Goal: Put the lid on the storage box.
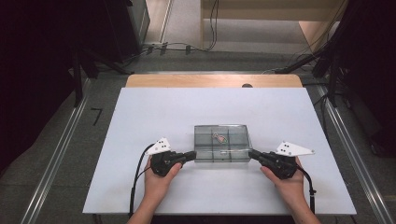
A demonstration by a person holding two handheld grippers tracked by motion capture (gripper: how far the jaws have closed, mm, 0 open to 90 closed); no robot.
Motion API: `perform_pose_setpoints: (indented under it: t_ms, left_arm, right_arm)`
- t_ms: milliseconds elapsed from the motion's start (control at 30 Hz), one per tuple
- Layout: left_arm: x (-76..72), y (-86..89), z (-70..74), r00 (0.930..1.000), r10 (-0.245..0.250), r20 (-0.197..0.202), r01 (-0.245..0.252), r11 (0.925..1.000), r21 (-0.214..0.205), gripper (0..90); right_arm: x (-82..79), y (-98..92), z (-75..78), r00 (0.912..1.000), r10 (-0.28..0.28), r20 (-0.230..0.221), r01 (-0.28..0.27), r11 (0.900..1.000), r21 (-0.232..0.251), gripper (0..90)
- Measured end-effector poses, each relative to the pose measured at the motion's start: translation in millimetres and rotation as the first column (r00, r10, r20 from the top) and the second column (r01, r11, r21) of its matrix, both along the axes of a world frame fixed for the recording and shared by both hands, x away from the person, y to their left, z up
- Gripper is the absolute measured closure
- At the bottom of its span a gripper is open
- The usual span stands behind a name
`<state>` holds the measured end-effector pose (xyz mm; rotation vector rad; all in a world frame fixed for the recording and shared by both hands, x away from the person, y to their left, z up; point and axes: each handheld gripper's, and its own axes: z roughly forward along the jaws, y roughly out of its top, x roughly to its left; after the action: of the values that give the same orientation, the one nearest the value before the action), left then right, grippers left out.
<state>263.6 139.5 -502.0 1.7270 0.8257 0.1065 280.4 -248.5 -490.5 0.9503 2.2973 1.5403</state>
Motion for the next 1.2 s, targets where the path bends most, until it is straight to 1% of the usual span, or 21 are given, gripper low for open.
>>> perform_pose_setpoints:
  t_ms: [133, 333, 433, 533, 600, 700, 767, 800, 867, 900, 967, 1033, 1067, 1133, 1200]
  left_arm:
    - [-1.3, -0.1, -0.9, 1.0000, -0.001, -0.002, 0.001, 1.0000, 0.004, 90.0]
    - [-5.1, 0.7, -1.6, 1.0000, 0.000, 0.001, 0.000, 0.9997, 0.024, 90.0]
    - [-7.5, 2.7, -1.7, 1.0000, 0.002, 0.004, -0.002, 0.9997, 0.024, 90.0]
    - [-9.7, 4.4, -2.8, 1.0000, 0.000, -0.001, 0.000, 0.9996, 0.029, 90.0]
    - [-11.1, 5.2, -3.1, 1.0000, -0.002, -0.001, 0.002, 0.9994, 0.034, 89.9]
    - [-12.9, 7.1, -1.8, 1.0000, 0.006, 0.004, -0.006, 0.9997, 0.025, 89.6]
    - [-13.7, 9.7, -1.7, 0.9999, 0.012, 0.006, -0.012, 0.9997, 0.023, 88.2]
    - [-14.5, 11.0, -1.9, 0.9998, 0.019, 0.008, -0.020, 0.9996, 0.021, 85.7]
    - [-16.4, 13.5, -1.4, 0.9993, 0.032, 0.018, -0.032, 0.9991, 0.029, 81.6]
    - [-17.5, 15.0, -0.6, 0.9989, 0.039, 0.025, -0.039, 0.9986, 0.035, 78.7]
    - [-19.9, 17.5, 0.7, 0.9980, 0.053, 0.036, -0.054, 0.9977, 0.040, 72.6]
    - [-21.8, 20.0, 1.6, 0.9971, 0.063, 0.042, -0.065, 0.9969, 0.044, 66.3]
    - [-23.0, 21.4, 2.4, 0.9964, 0.070, 0.049, -0.073, 0.9959, 0.053, 61.9]
    - [-25.2, 23.2, 3.8, 0.9947, 0.079, 0.066, -0.083, 0.9948, 0.059, 55.8]
    - [-27.1, 25.5, 6.1, 0.9933, 0.086, 0.077, -0.091, 0.9940, 0.061, 49.8]
  right_arm:
    - [-2.2, -2.5, -1.7, 1.0000, -0.003, -0.004, 0.003, 1.0000, 0.003, 87.9]
    - [-4.2, -6.4, -4.4, 0.9999, -0.015, -0.006, 0.015, 0.9998, -0.009, 87.8]
    - [-5.1, -9.7, -4.9, 0.9997, -0.023, -0.011, 0.023, 0.9997, -0.002, 87.8]
    - [-6.2, -13.7, -4.3, 0.9995, -0.031, -0.007, 0.031, 0.9995, 0.007, 87.4]
    - [-6.8, -16.5, -3.0, 0.9992, -0.039, -0.007, 0.039, 0.9991, 0.014, 86.4]
    - [-7.1, -21.1, -1.7, 0.9987, -0.050, -0.005, 0.050, 0.9985, 0.021, 81.9]
    - [-7.6, -23.8, -1.4, 0.9984, -0.056, -0.005, 0.056, 0.9981, 0.027, 77.1]
    - [-8.0, -25.2, -0.9, 0.9985, -0.055, -0.006, 0.055, 0.9981, 0.027, 74.0]
    - [-8.9, -27.0, 0.6, 0.9986, -0.052, 0.000, 0.052, 0.9981, 0.034, 65.9]
    - [-9.4, -27.8, 1.7, 0.9987, -0.052, 0.001, 0.052, 0.9981, 0.034, 60.5]
    - [-9.9, -28.4, 3.6, 0.9980, -0.064, 0.006, 0.063, 0.9979, 0.015, 52.6]
    - [-10.6, -28.8, 4.6, 0.9981, -0.062, 0.005, 0.062, 0.9980, 0.009, 44.7]
    - [-10.8, -29.1, 4.9, 0.9980, -0.063, 0.006, 0.063, 0.9980, 0.004, 41.0]
    - [-11.5, -29.5, 5.5, 0.9985, -0.055, 0.007, 0.055, 0.9985, -0.004, 29.8]
    - [-12.6, -30.4, 6.6, 0.9985, -0.054, 0.007, 0.054, 0.9985, -0.008, 21.9]
